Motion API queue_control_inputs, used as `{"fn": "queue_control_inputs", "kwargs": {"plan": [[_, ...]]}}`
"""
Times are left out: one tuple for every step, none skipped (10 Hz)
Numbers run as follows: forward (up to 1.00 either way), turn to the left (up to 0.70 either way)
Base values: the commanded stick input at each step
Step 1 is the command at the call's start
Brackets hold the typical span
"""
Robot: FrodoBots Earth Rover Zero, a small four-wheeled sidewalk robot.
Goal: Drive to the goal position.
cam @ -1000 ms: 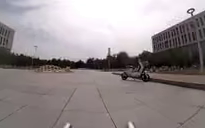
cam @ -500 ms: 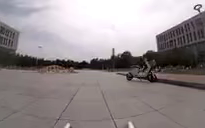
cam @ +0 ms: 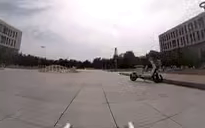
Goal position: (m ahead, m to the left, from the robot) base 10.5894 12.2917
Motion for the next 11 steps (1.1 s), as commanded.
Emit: {"fn": "queue_control_inputs", "kwargs": {"plan": [[0.45, 0.0], [0.45, 0.0], [0.45, 0.0], [0.45, 0.0], [0.45, 0.0], [0.45, 0.0], [0.45, 0.0], [0.45, 0.0], [0.45, 0.0], [0.45, 0.0], [0.45, 0.0]]}}
